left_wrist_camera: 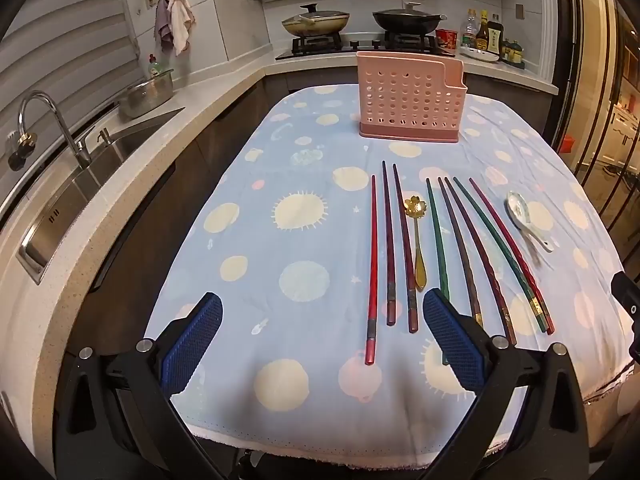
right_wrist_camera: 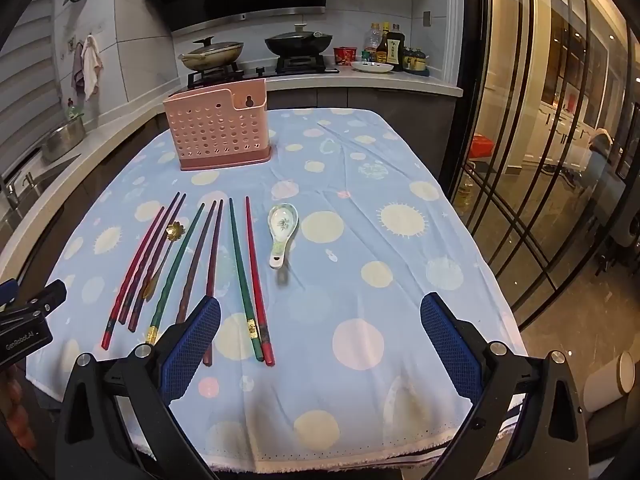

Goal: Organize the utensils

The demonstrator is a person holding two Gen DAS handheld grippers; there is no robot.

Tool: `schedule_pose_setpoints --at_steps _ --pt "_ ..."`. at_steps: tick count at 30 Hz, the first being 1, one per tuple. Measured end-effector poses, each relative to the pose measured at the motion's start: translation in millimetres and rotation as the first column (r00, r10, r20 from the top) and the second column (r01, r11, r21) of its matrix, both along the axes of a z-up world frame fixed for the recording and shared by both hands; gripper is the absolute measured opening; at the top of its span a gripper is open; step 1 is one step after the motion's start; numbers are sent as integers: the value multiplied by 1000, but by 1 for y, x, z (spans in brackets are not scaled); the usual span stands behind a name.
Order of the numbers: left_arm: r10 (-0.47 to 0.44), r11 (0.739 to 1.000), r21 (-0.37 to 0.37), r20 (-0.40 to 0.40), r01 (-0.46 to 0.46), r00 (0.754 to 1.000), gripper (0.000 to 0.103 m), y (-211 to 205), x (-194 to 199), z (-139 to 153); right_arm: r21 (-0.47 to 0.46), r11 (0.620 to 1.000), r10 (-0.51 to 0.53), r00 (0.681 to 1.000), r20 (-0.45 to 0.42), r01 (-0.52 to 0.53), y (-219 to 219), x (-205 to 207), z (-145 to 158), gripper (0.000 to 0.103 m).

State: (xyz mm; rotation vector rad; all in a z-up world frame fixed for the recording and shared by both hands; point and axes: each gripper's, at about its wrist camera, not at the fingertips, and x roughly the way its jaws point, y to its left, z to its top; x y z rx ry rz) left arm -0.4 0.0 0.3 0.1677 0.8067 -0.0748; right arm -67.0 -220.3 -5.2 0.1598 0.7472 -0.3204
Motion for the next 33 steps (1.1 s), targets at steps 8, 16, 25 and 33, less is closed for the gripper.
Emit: schedule_pose_setpoints --at_steps 8,16,25,33 --pt "-6 1000 5 -4 6 1000 96 -2 1 0 -6 1000 -9 1000 7 9 -2 -3 1 96" --pt "-12 1000 13 -6 12 1000 96 -4 -4 1 -16 1000 -8 1000 3 8 1 -4 4 96" --pt "-11 1000 18 -12 11 1000 96 -5 -6 0 -14 1000 -5 1000 0 5 2 -4 4 96" --pt "-16 1000 21 -15 17 1000 96 -7 -6 0 -15 1000 -4 1000 -2 4 4 -4 6 96"
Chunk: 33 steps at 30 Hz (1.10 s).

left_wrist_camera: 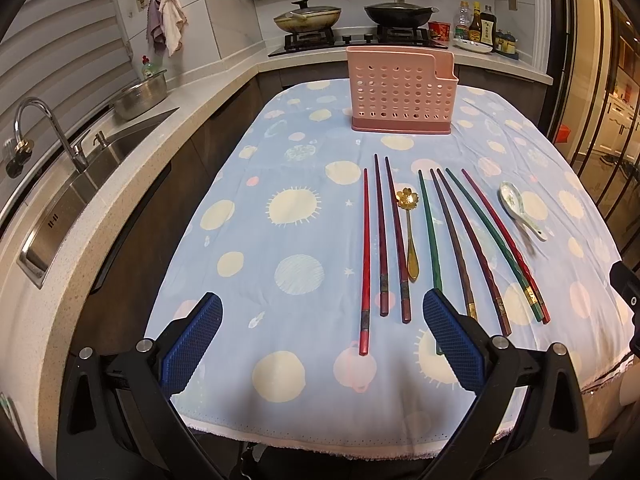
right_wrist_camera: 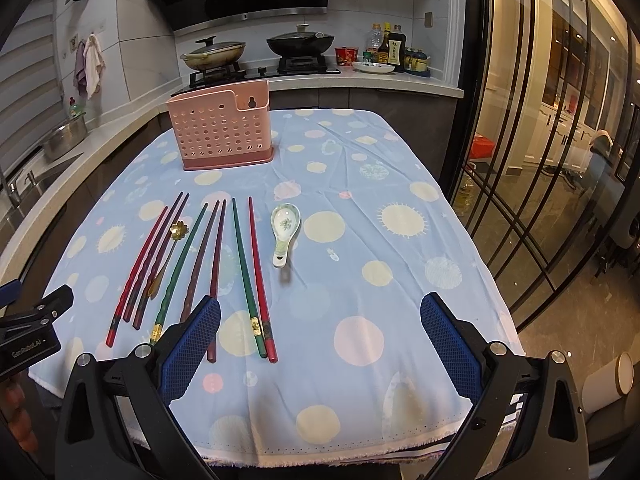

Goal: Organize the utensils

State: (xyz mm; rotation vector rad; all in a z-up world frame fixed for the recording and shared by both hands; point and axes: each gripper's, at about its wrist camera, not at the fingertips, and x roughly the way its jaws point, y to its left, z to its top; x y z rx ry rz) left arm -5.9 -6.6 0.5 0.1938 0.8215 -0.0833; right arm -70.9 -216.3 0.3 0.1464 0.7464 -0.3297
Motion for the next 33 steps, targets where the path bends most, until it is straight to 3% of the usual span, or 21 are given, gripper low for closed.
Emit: schedule_pose_setpoints --at_steps 33 --pt "1 1000 3 -3 -1 1000 96 0 2 0 7 1000 1 1000 -1 -1 0 1 -2 96"
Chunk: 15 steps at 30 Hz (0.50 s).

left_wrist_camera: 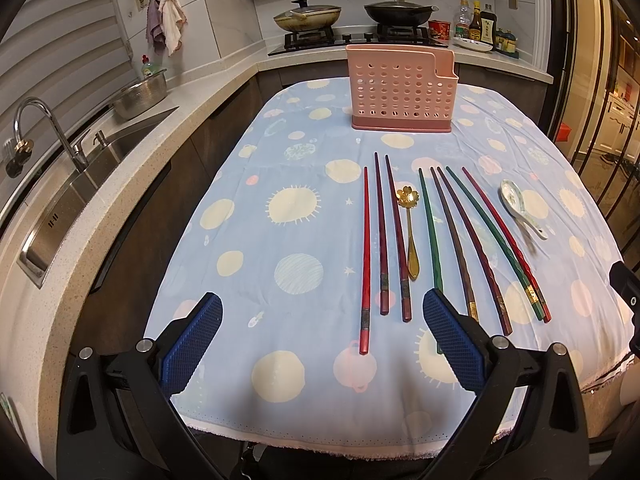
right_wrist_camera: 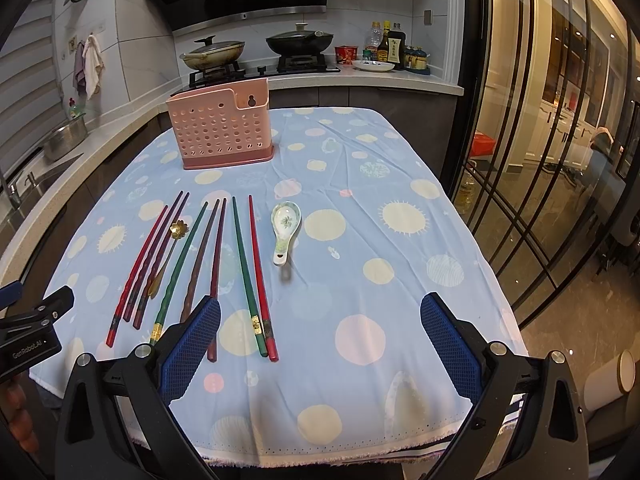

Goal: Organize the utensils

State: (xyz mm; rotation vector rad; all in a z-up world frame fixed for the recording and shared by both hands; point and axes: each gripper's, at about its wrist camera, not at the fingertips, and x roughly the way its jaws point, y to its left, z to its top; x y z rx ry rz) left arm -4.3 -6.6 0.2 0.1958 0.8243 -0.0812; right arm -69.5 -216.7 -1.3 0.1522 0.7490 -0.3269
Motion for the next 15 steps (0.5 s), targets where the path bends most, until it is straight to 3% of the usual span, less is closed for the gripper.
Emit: schedule_pose_setpoints --at_steps 15 --pt "-1 1000 0 -2 1 1000 96 0 0 0 2 1000 2 1000 -1 -2 0 0 -1 96"
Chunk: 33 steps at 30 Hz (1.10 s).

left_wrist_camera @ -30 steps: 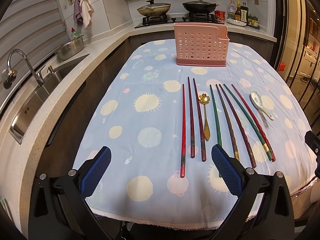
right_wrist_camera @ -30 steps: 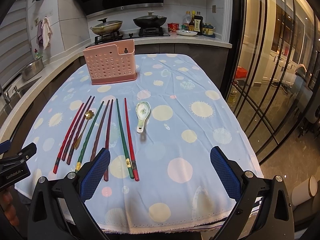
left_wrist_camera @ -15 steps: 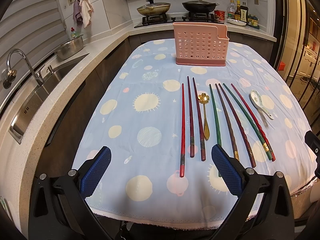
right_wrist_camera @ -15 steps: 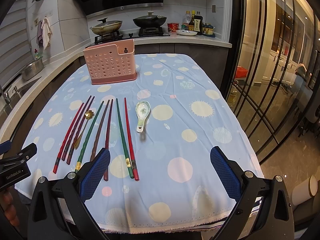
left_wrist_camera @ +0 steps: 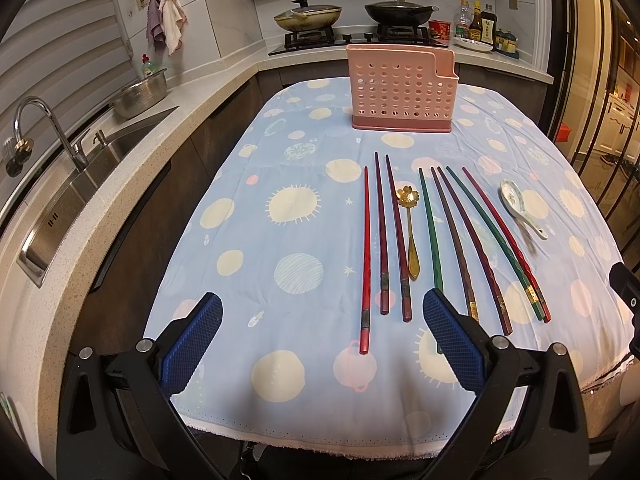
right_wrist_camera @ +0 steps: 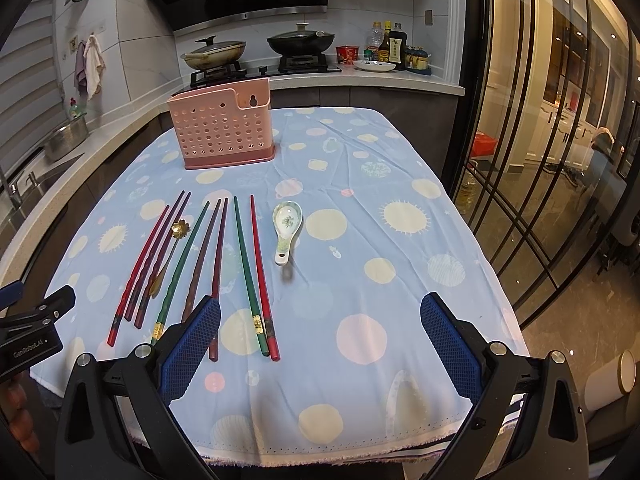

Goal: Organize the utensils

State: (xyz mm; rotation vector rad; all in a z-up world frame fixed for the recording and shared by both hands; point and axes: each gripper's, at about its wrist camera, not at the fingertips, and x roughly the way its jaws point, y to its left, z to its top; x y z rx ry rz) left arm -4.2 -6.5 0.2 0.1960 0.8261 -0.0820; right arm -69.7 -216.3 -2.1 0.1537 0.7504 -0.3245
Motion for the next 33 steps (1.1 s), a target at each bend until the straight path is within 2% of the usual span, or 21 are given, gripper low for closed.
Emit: schedule_pose_setpoints --at_steps 23,27,33 --pt "-2 1000 -1 -3 2 1000 96 0 0 -2 0 1000 3 1000 -1 -3 1 0 -1 96" --pt "-6 1000 -10 -21 6 1000 96 1 2 -8 2 1000 2 1000 0 -2 1 1 -1 96" --pt "3 999 -39 -93 -6 996 96 8 15 -27 14 1000 3 1000 -15 -3 -1 2 -6 96"
